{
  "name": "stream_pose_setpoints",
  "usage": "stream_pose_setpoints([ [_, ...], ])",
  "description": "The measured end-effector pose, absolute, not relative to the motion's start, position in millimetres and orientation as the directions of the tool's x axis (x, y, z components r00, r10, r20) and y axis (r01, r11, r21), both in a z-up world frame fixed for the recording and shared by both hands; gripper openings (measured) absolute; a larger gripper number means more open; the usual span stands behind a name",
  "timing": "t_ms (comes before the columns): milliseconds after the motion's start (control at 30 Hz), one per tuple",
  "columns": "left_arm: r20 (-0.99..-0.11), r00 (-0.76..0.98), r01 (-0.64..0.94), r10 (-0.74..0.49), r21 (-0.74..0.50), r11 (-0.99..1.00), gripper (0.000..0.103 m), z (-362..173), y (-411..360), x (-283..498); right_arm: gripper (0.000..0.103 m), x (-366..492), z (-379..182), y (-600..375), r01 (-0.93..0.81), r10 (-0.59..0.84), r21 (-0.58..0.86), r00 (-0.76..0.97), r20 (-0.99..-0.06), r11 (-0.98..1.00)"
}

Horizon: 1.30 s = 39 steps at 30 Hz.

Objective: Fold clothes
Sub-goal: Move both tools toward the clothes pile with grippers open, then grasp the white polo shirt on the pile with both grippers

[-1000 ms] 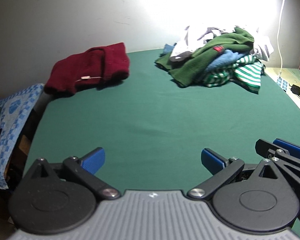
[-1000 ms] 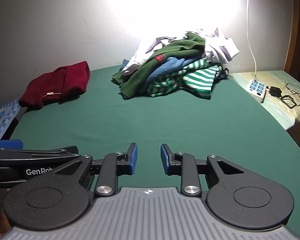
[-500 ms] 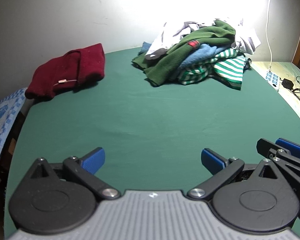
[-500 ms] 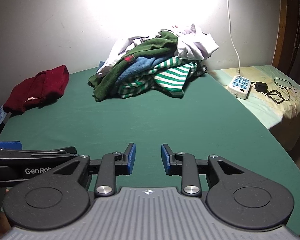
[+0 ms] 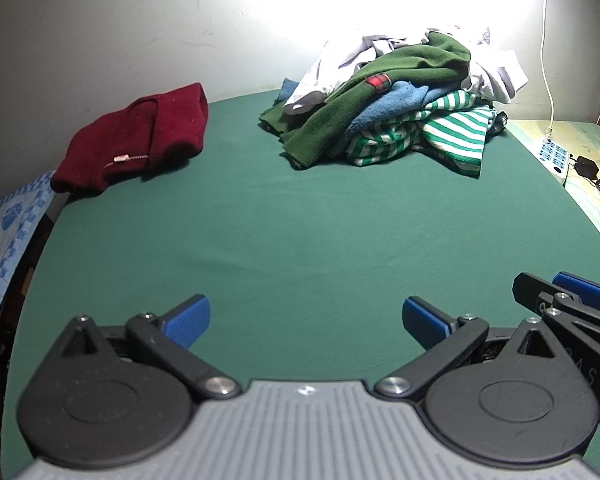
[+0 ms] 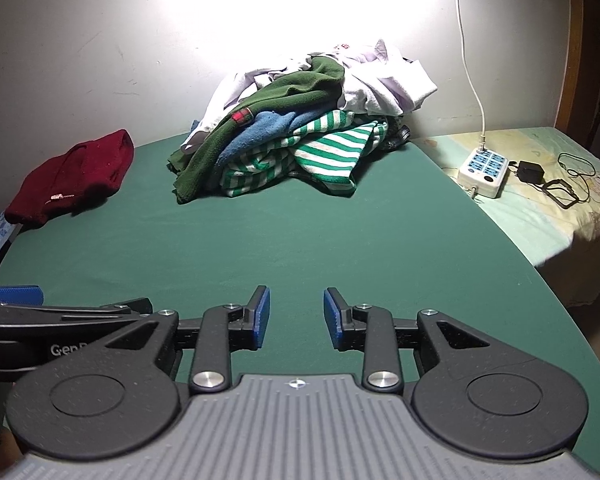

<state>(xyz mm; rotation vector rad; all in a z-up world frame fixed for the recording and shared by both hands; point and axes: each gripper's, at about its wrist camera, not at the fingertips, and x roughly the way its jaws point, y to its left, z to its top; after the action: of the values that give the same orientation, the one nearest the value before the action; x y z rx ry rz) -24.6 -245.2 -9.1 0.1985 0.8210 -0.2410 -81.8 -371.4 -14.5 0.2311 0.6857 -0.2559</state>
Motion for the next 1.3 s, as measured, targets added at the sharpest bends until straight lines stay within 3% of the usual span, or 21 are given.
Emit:
stream_pose_setpoints([
  [300, -0.731, 0.669, 0.306, -0.131, 0.111, 0.946, 0.102, 13.9, -262.3, -1.6, 0.036, -64.2, 0.8, -418.9, 0.274, -0.127, 0.132, 0.753, -0.646, 0.952],
  [467, -0.707, 0.698, 0.34, -0.111, 0.191, 0.921, 0.102, 23.8, -282.6, 24.8, 0.036, -35.3, 16.3, -445.9, 0.261, -0.148, 0.09, 0.763, -0.629, 0.961],
  [833, -0.653, 0.733, 0.455, -0.191, 0.262, 0.851, 0.102, 69.2, -332.0, 133.2, 0.037, 51.4, 63.3, -502.8, 0.259, -0.204, 0.019, 0.802, -0.562, 0.966],
  [1067, -0.652, 0.743, 0.431, -0.148, 0.297, 0.852, 0.102, 64.0, -356.9, 209.9, 0.037, 125.3, 71.5, -536.5, 0.306, -0.258, 0.01, 0.819, -0.513, 0.952],
  [1300, -0.68, 0.712, 0.445, -0.177, 0.241, 0.863, 0.102, 48.3, -379.6, 239.5, 0.037, 177.5, 49.8, -554.7, 0.28, -0.222, 0.041, 0.834, -0.506, 0.959],
])
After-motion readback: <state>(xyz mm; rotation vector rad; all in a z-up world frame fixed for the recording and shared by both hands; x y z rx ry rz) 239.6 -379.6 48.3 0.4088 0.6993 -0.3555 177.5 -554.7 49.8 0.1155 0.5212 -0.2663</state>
